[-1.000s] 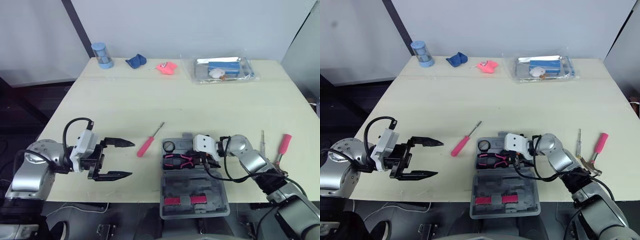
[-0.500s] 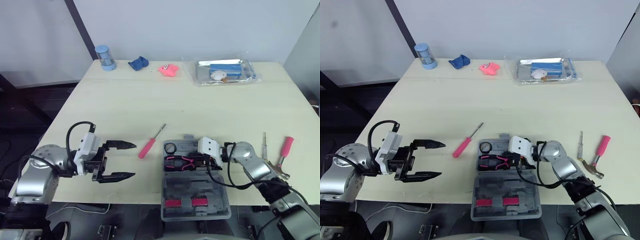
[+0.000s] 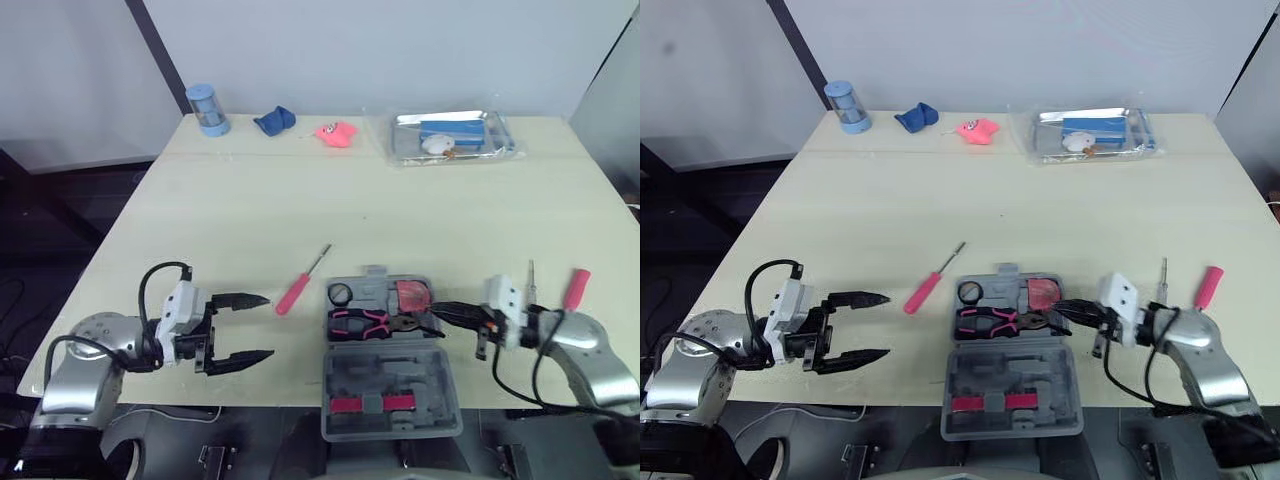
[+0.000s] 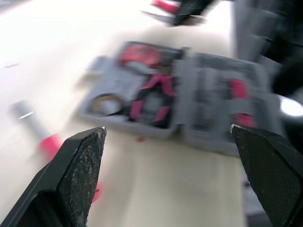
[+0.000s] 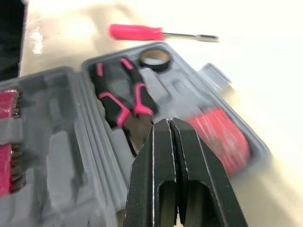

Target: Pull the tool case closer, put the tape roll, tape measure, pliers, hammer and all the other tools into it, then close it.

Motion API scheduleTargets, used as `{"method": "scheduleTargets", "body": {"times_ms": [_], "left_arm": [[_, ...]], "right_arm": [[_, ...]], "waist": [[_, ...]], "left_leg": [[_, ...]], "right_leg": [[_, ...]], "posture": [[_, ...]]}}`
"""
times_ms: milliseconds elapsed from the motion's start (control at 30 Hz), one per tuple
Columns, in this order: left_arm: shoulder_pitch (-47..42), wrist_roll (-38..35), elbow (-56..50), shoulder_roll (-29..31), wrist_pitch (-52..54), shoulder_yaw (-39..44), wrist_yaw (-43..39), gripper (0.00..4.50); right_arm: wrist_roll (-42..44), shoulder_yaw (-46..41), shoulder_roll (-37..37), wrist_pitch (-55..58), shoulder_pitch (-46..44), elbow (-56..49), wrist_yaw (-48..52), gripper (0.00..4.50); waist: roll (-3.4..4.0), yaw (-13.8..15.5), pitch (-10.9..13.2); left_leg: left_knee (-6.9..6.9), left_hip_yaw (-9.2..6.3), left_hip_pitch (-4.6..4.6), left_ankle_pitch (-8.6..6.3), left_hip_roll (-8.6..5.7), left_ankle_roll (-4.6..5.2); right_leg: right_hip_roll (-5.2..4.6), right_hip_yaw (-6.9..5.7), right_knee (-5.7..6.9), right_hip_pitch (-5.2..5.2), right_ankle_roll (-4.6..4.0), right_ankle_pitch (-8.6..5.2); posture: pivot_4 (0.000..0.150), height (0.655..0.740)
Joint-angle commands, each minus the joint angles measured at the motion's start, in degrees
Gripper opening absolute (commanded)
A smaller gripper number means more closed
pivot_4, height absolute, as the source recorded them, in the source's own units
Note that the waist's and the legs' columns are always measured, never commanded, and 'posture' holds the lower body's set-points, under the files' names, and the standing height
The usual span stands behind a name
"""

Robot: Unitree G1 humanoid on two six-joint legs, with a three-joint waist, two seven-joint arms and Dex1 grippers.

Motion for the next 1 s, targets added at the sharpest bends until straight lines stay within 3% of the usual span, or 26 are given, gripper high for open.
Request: {"method": "scheduleTargets", "body": {"times_ms": [33, 233, 267, 333, 600, 633, 1000], "left_arm": [[2.7, -2.4, 3.8, -1.6, -0.6, 7.0, 4.2, 4.5], [7.0, -2.3, 9.8, -3.5, -1.4, 13.3, 8.2, 4.5], [7.6, -2.2, 10.7, -3.7, -1.5, 13.9, 8.4, 4.5], [8.8, -1.8, 12.5, -3.9, -1.7, 14.7, 8.7, 4.5], [10.1, -0.2, 16.6, -3.3, -3.9, 15.1, 8.0, 4.5], [10.1, -0.2, 16.7, -3.3, -4.1, 15.0, 7.9, 4.5], [7.0, 3.6, 8.3, -3.1, -5.2, 5.9, 4.3, 4.5]], "right_arm": [[5.9, -13.2, -1.0, -1.5, 5.2, 1.6, -2.6, 0.05], [9.8, -30.1, -1.2, -4.5, 15.2, 11.6, -4.4, 0.05], [10.3, -31.8, -1.2, -4.8, 16.5, 13.6, -4.0, 0.42], [10.5, -33.8, -1.5, -6.0, 18.7, 18.1, -2.7, 0.75], [9.7, -35.0, -2.7, -10.3, 20.4, 28.7, 1.1, 4.24], [9.8, -34.9, -2.8, -10.4, 20.2, 28.7, 1.3, 4.44], [9.8, -24.4, -5.1, -1.4, 18.9, 10.5, 4.9, 4.44]], "waist": [[-0.02, 0.0, 0.0], [-0.03, 0.0, 0.0], [-0.03, 0.0, 0.0], [-0.05, 0.0, 0.0], [-0.05, -0.3, 0.0], [-0.05, -0.3, 0.0], [-0.06, -0.1, 0.0]], "left_leg": [[0.0, 0.01, 0.0, 0.0, 0.0, 0.0], [-0.02, 0.03, 0.12, 0.0, 0.0, 0.0], [-0.02, 0.06, 0.14, 0.0, 0.0, 0.0], [-0.02, 0.1, 0.16, 0.0, 0.0, 0.0], [-0.12, 0.49, 0.52, 0.0, 0.03, 0.0], [-0.15, 0.53, 0.57, 0.0, 0.03, 0.0], [-0.21, 0.62, 0.59, 0.0, 0.05, 0.0]], "right_leg": [[0.0, 0.01, 0.0, 0.0, 0.0, 0.0], [0.01, 0.03, 0.01, 0.1, 0.0, -0.01], [0.01, 0.05, 0.01, 0.11, 0.0, -0.01], [0.01, 0.09, 0.0, 0.12, 0.0, -0.02], [0.01, 0.42, 0.0, 0.26, 0.01, -0.03], [0.01, 0.46, 0.0, 0.27, 0.01, -0.03], [0.02, 0.55, -0.02, 0.26, 0.03, -0.02]], "posture": [[0.15, 0.74], [0.15, 0.74], [0.15, 0.74], [0.15, 0.74], [0.15, 0.74], [0.15, 0.74], [0.15, 0.74]]}}
